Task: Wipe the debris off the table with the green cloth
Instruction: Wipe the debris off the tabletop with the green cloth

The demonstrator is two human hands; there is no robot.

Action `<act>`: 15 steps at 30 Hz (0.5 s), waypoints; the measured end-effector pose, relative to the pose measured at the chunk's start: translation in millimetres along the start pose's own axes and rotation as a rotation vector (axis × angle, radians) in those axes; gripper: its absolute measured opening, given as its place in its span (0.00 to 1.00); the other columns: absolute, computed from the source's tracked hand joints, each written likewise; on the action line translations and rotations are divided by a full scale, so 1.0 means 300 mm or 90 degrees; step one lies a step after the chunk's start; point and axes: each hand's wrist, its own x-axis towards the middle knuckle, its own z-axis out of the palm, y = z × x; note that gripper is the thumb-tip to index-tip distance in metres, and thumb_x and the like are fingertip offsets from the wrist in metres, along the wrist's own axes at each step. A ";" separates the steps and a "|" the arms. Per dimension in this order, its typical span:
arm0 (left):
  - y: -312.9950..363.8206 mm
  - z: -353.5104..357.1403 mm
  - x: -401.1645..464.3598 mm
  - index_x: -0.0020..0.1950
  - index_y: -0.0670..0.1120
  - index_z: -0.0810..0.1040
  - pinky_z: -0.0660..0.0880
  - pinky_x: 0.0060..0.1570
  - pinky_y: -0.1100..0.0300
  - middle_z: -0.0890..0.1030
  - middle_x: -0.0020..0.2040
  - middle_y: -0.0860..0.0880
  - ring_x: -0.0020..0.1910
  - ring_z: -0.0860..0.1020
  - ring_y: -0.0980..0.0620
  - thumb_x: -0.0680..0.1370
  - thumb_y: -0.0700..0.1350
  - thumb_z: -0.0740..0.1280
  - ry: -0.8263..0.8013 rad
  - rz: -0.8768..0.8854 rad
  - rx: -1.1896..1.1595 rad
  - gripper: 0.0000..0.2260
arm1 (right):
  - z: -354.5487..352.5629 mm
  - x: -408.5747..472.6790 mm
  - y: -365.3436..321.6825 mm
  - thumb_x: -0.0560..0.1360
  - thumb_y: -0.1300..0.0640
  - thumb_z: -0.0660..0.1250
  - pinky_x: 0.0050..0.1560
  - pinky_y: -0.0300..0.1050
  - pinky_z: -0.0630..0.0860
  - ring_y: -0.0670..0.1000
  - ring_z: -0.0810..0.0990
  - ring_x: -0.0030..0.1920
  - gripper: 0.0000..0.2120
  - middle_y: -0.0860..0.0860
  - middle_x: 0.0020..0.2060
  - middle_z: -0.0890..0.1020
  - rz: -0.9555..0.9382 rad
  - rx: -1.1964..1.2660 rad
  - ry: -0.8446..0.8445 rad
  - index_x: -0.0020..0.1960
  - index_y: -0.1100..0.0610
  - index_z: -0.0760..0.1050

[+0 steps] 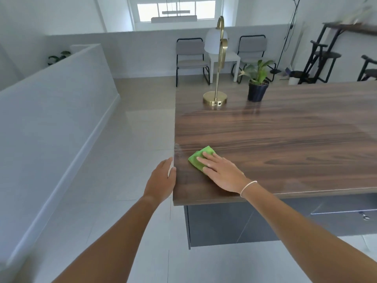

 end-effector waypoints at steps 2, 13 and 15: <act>0.029 0.003 0.001 0.71 0.44 0.65 0.62 0.68 0.54 0.69 0.71 0.46 0.69 0.66 0.47 0.80 0.46 0.54 0.063 0.034 0.012 0.19 | -0.051 -0.007 0.018 0.80 0.49 0.52 0.72 0.42 0.49 0.45 0.53 0.76 0.20 0.44 0.76 0.57 0.022 0.192 0.050 0.72 0.43 0.60; 0.355 0.302 0.044 0.75 0.42 0.48 0.41 0.73 0.44 0.48 0.77 0.37 0.75 0.45 0.36 0.77 0.62 0.51 -0.001 -0.045 0.246 0.35 | -0.126 -0.057 0.378 0.81 0.49 0.46 0.75 0.53 0.48 0.56 0.52 0.76 0.23 0.48 0.77 0.55 0.214 -0.135 0.116 0.75 0.46 0.54; 0.343 0.315 0.085 0.76 0.43 0.48 0.40 0.73 0.45 0.46 0.77 0.38 0.75 0.44 0.36 0.76 0.64 0.51 0.015 -0.053 0.260 0.36 | -0.127 -0.055 0.389 0.81 0.49 0.46 0.75 0.53 0.47 0.56 0.51 0.77 0.23 0.48 0.77 0.54 0.201 -0.146 0.119 0.75 0.46 0.53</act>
